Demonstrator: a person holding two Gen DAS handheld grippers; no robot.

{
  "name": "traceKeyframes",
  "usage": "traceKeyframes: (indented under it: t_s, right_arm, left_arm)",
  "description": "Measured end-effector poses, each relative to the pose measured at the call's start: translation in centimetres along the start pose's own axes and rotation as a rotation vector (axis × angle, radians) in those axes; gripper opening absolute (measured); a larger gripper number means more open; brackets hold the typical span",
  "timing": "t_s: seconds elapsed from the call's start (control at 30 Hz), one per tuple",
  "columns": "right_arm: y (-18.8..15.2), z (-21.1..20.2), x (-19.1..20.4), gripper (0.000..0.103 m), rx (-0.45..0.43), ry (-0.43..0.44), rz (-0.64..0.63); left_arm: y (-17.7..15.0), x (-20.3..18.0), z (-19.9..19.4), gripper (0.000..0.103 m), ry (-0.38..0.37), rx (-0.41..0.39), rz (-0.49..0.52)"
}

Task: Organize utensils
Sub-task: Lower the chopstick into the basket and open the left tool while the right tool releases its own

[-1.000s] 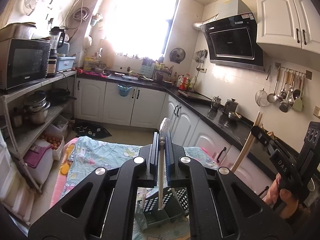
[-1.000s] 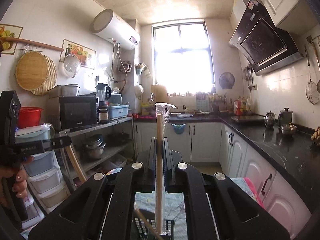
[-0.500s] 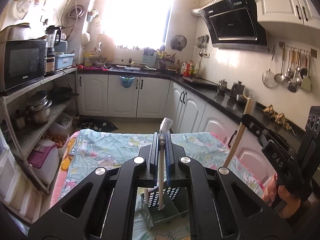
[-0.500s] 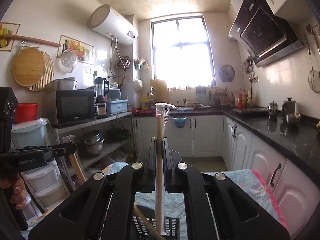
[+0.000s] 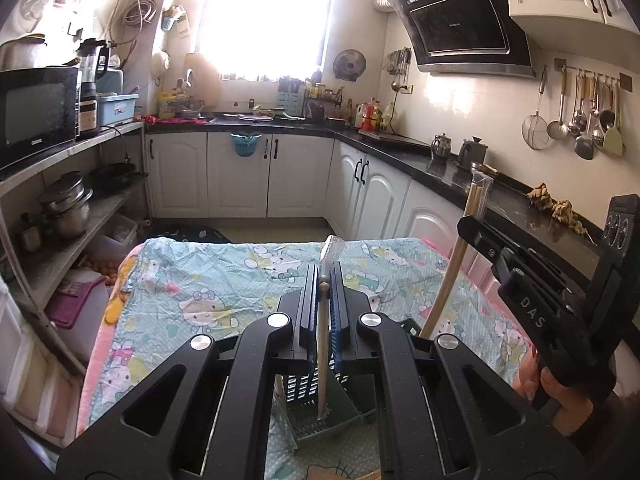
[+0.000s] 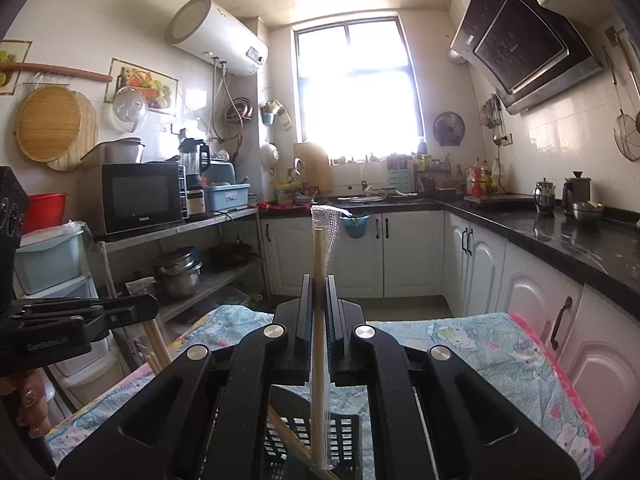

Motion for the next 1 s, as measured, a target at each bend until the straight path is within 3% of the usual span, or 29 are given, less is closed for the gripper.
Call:
traceKeyframes:
  t_s: [0.47,0.57,1.0]
  right_arm:
    - [-2.0,1.1,-1.0,0.009,0.059,-0.034,0.002]
    - [-2.4,1.0,-1.3,0.020,0.079,-0.034,0.009]
    - [-3.0,-0.9,-2.4,0.042,0.154,-0.063,0.007]
  left_arm:
    - [-1.1,0.3,0.8,0.003,-0.011,0.023,-0.012]
    - [-1.2,0.3,0.7,0.005,-0.011,0.024,-0.023]
    - [-0.6,0.4,-2.3,0.059,-0.016,-0.036,-0.065]
Point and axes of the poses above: each gripper's, at about its wrist camera, not at the fingertips, and z roughly the way its jaws point, x to its left, y to its top, the point moved 3 cm from there along z, roughly the way its jaws point, and after that the axes turned 12 degrees about -y, right-handed, at the moved point
